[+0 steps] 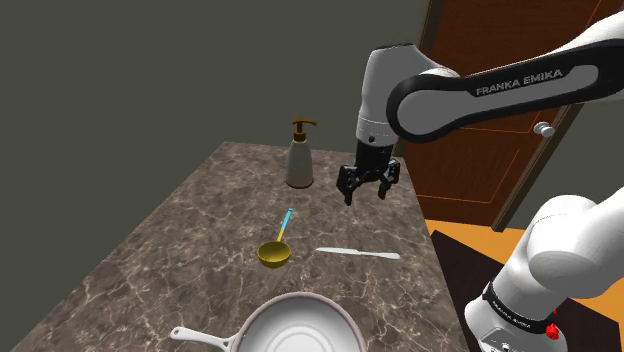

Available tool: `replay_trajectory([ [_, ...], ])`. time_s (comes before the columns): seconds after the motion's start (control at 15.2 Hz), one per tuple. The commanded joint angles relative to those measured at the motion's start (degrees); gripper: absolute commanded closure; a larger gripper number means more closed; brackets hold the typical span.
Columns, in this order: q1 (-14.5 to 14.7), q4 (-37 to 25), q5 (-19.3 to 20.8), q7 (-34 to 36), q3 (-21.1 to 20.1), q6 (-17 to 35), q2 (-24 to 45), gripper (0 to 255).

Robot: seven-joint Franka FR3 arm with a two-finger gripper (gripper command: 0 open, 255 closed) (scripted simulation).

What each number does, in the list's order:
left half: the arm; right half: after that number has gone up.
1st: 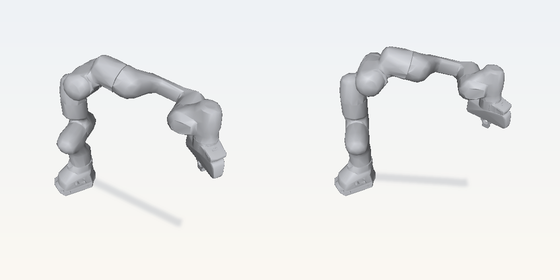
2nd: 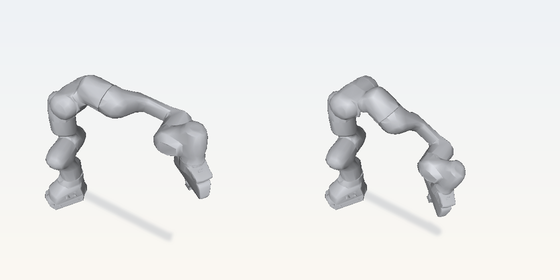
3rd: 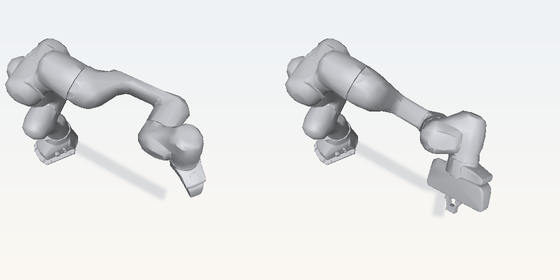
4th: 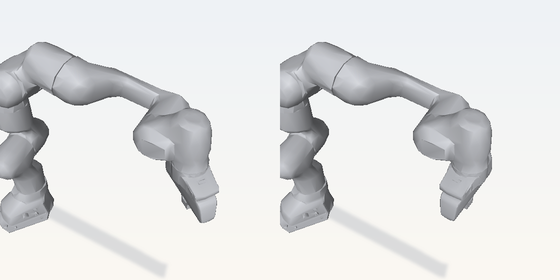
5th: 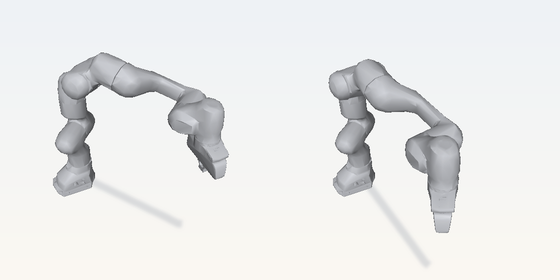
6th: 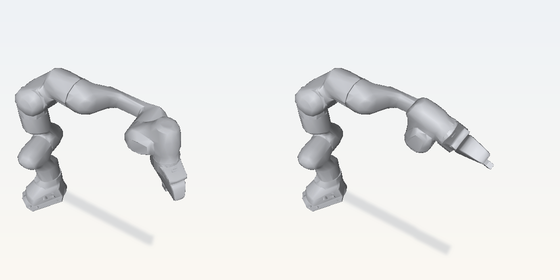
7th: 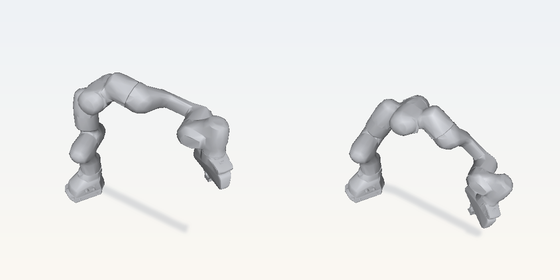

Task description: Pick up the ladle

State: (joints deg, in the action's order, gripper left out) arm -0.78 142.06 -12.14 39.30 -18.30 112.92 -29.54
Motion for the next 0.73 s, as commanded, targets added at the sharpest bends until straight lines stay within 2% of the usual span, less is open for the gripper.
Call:
replay_trajectory([
  [0.0,-0.4,-0.8,-1.0,3.9,-2.0,3.7,3.7,0],
  [0.33,-1.6,-4.1,-1.2,13.7,-6.6,12.6,13.9,0],
  [0.66,-2.7,-9.5,2.4,24.7,-10.1,20.5,25.4,0],
])
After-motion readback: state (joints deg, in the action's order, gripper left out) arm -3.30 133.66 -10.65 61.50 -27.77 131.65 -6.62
